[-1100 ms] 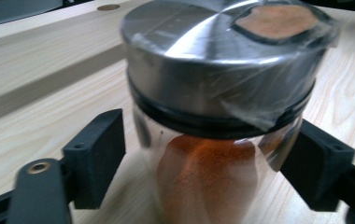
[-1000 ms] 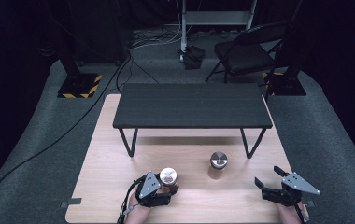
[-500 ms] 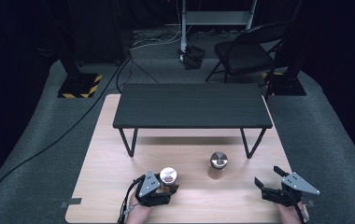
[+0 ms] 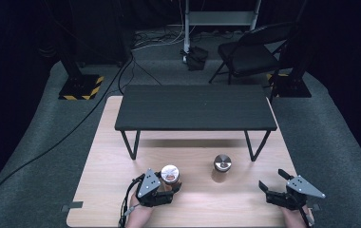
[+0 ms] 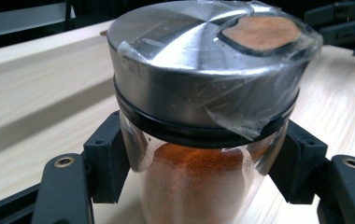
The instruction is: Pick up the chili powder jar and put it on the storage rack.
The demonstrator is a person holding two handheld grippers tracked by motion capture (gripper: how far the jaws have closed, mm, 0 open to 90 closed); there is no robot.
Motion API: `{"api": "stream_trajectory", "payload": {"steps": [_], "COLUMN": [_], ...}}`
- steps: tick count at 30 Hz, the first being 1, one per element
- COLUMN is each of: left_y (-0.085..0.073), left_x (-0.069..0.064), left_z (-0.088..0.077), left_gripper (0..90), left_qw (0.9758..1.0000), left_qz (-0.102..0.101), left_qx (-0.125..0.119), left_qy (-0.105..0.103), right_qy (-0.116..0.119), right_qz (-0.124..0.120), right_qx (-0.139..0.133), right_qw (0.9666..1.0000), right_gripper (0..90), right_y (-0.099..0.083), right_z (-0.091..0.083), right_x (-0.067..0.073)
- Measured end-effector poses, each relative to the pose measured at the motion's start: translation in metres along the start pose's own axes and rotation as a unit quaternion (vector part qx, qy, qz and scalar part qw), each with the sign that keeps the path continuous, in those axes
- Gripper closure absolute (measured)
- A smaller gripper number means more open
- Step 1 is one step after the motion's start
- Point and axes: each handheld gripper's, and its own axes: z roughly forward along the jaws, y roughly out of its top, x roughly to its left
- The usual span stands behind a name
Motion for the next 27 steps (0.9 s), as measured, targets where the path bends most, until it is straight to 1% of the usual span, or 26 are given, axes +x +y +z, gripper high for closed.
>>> {"api": "stream_trajectory", "payload": {"steps": [3,6,7,11,16,19,23,25,27], "left_y": [0.009,0.025,0.025,0.041,0.062,0.079,0.093,0.101,0.108], "left_x": [0.002,0.003,0.003,0.005,0.008,0.013,0.017,0.020,0.022], "left_z": [-0.003,-0.006,-0.006,-0.008,-0.009,-0.009,-0.010,-0.011,-0.011], "left_gripper": [31.3,31.3,31.3,31.3,31.3,31.3,31.3,31.3,31.3], "left_qw": [1.0000,0.9999,0.9999,0.9998,0.9997,0.9997,0.9996,0.9998,0.9998], "left_qz": [0.000,0.008,0.008,0.013,0.019,0.019,0.023,0.017,0.016], "left_qx": [-0.004,-0.005,-0.005,-0.007,-0.009,-0.004,-0.005,-0.007,-0.009], "left_qy": [0.004,0.009,0.009,0.015,0.015,0.013,0.014,0.010,0.008], "right_qy": [0.000,0.000,0.000,0.001,0.001,0.002,0.002,0.002,0.002], "right_qz": [0.000,0.000,0.000,0.000,0.000,0.001,0.001,0.001,0.001], "right_qx": [0.000,0.000,0.000,0.000,0.001,0.000,0.000,0.000,0.000], "right_qw": [1.0000,1.0000,1.0000,1.0000,1.0000,1.0000,1.0000,1.0000,1.0000], "right_gripper": [6.5,6.5,6.5,6.5,6.5,6.5,6.5,6.5,6.5], "right_y": [0.000,0.000,0.000,0.000,0.000,0.000,0.000,0.000,0.000], "right_z": [0.000,0.000,0.000,0.000,0.000,0.000,0.000,0.000,0.000], "right_x": [0.000,0.000,0.000,0.000,0.000,-0.001,-0.001,-0.001,-0.001]}}
